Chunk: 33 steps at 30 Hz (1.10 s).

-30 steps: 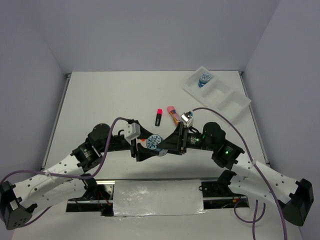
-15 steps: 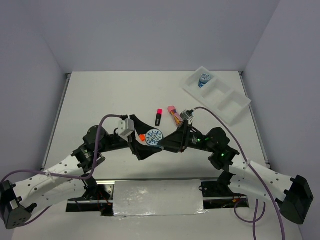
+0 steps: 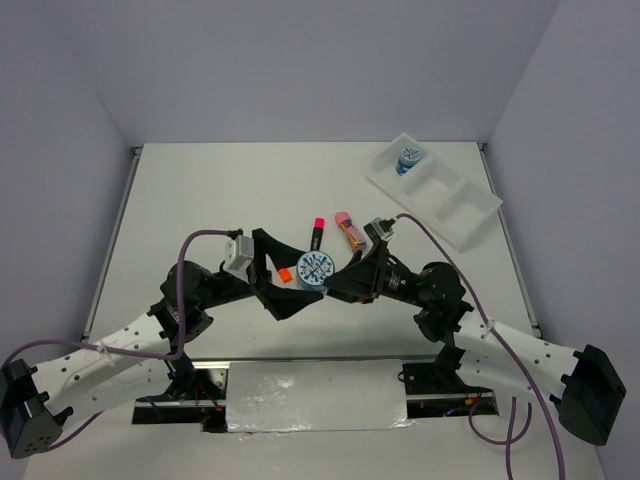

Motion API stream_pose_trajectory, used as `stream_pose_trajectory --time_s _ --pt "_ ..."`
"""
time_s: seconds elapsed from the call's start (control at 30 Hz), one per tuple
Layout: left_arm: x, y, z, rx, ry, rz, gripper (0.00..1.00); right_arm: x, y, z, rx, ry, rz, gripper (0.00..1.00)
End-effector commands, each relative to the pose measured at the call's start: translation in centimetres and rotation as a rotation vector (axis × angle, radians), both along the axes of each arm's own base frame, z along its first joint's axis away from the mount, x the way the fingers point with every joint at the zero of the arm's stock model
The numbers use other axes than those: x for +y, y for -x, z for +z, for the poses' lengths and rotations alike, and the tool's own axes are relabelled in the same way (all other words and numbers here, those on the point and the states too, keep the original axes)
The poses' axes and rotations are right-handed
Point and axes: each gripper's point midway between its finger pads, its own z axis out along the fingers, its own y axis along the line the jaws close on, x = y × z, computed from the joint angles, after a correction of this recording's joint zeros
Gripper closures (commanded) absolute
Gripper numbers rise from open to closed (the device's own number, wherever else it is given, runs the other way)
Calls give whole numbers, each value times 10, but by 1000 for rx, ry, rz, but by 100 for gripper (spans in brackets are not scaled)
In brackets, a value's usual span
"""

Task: Sort the stationery into containers
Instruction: Place the stationery in the storage box.

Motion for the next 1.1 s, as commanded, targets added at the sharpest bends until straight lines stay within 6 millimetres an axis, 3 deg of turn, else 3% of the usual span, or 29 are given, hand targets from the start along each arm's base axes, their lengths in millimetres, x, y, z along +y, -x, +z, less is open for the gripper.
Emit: stream_pose_trajectory --time_s 0.0,0.1,0.27,0.33,0.37,0.4,0.5,0.6,0.7,0.73,0.77,0.83,0.87,0.9,0.93,0.97,1.0,1.03,1.07 --pt "10 -11 9 -23 41 84 10 -26 38 63 -185 -185 64 100" --pt "11 -11 8 -28 35 93 13 -28 37 63 -168 -189 59 100" --pt "10 -12 10 -30 23 92 42 -17 34 53 -105 -145 78 100" --pt "7 -13 10 -33 19 83 34 -9 35 50 -78 -111 96 100" --pt "6 -12 10 -36 20 78 21 -5 34 46 -68 -95 100 100" --pt "5 -11 10 -38 20 65 16 -3 34 47 -66 -92 98 100" --pt "2 -8 11 -50 14 41 19 0 31 44 -41 -76 92 100" --pt "0 -8 10 -57 2 32 37 5 27 38 -16 -27 82 100" --pt "-1 -7 6 -54 -15 24 77 5 28 36 -1 -30 94 100" --pt "-2 -9 7 -48 -21 29 100 5 29 38 -6 -39 100 100" --pt "-3 -9 6 -43 -32 27 100 4 30 38 -10 -40 99 98" --pt "-5 -11 4 -38 -59 26 100 4 31 42 -54 -31 87 76" --pt "-5 -13 3 -39 -68 34 100 6 30 40 -57 5 82 57" --pt "-4 -14 5 -40 -73 43 100 7 28 39 -123 32 53 28" --pt "-4 -15 -2 -23 -101 51 100 11 24 19 -96 141 38 20" --pt "-2 -19 -3 -30 -112 72 100 10 15 25 -172 182 -33 1" --pt "0 -19 -2 -32 -115 84 100 9 10 21 -185 231 -67 0" --pt "2 -20 -8 -18 -132 94 100 7 4 -2 -148 350 -92 0" --pt "4 -23 -9 -17 -135 119 100 3 -9 1 -180 387 -172 0"
